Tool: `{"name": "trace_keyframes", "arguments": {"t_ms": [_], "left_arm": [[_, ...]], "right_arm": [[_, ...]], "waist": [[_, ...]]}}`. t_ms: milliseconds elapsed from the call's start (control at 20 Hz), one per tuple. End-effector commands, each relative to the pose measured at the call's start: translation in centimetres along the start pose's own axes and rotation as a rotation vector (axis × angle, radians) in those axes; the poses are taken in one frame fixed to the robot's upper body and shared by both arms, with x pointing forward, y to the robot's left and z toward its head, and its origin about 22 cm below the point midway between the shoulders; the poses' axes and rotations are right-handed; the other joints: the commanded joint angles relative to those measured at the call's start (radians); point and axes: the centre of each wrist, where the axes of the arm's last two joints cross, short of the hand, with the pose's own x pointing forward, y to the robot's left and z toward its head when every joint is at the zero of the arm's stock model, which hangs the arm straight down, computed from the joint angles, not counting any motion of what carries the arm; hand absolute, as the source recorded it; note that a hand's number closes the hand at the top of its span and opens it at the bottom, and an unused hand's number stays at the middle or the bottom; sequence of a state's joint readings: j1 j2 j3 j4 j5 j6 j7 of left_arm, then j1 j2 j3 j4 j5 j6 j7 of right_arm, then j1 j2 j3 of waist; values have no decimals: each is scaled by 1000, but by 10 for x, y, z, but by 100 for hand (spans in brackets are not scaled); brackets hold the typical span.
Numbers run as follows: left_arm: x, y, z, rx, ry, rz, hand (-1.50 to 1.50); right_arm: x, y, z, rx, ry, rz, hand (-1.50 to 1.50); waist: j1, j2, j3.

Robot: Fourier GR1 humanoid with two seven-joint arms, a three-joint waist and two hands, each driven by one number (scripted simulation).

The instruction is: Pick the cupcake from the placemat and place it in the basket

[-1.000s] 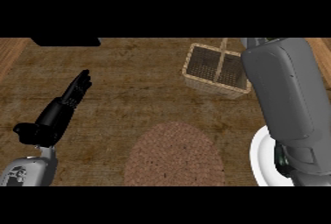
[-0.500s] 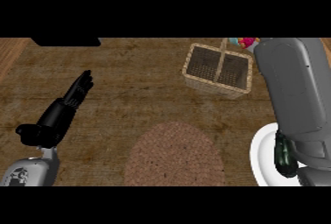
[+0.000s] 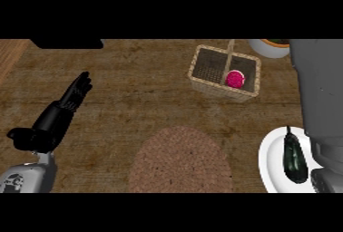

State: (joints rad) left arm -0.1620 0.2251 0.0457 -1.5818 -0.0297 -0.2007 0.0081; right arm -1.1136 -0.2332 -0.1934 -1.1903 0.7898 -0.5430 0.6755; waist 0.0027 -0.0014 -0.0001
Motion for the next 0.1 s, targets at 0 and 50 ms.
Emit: {"name": "trace_keyframes", "arguments": {"t_ms": [0, 50], "left_arm": [[-13, -5, 4, -2, 16, 5, 0], [-5, 1, 7, -12, 17, 17, 0]], "right_arm": [[22, -48, -32, -42, 79, -103, -150], [-1, -34, -16, -11, 124, -97, -150]], "waist": [[-12, -2, 0], [-4, -2, 0]]}}
